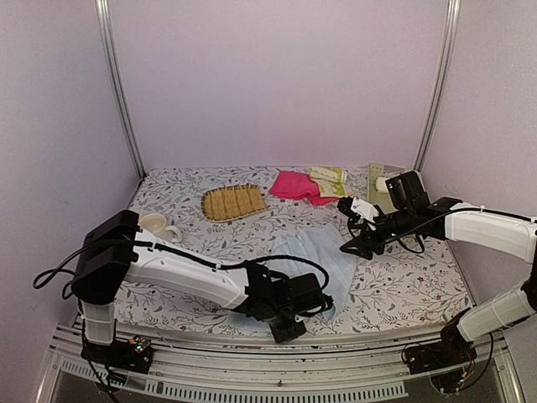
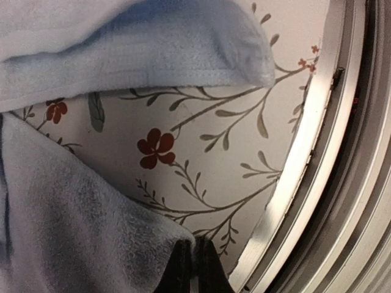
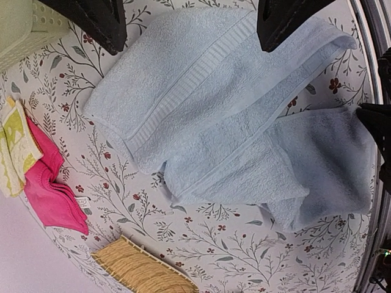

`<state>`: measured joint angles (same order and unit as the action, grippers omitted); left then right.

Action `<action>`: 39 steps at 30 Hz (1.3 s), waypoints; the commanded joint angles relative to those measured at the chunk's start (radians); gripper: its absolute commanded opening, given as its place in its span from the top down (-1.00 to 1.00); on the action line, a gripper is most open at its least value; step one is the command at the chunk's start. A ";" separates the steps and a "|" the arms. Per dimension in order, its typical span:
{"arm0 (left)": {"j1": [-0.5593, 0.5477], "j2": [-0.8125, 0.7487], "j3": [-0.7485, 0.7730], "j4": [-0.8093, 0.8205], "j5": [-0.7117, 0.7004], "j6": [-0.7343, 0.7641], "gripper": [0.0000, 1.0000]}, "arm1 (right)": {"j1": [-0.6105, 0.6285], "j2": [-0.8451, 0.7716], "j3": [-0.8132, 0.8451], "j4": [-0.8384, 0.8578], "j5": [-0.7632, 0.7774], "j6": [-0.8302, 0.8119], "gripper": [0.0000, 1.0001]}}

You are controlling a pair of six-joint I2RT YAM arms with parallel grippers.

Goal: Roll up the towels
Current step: Pick up the towel from the center of the board.

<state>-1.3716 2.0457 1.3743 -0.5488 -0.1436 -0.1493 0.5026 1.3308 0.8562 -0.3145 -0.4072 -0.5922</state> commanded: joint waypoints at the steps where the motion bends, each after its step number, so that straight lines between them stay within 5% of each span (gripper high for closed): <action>1: -0.003 -0.049 -0.045 -0.080 -0.137 -0.010 1.00 | -0.006 0.016 -0.003 -0.052 -0.067 -0.025 -0.46; 6: 0.049 -0.228 -0.103 -0.060 -0.275 -0.073 1.00 | -0.003 0.005 0.021 -0.188 -0.178 -0.143 -0.27; 14: 0.199 -0.566 -0.304 0.156 -0.518 -0.271 1.00 | 0.107 -0.030 -0.018 -0.245 -0.156 -0.252 -0.37; 20: 0.289 -0.789 -0.515 0.411 -0.436 -0.299 1.00 | 0.272 0.016 -0.028 -0.275 -0.006 -0.273 -0.37; 39: 0.298 -0.738 -0.485 0.325 -0.397 -0.293 1.00 | 0.560 0.274 0.105 -0.127 0.246 -0.332 -0.33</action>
<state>-1.0786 1.2926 0.8688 -0.2440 -0.5503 -0.4461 1.0298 1.5455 0.8997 -0.4999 -0.2493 -0.9207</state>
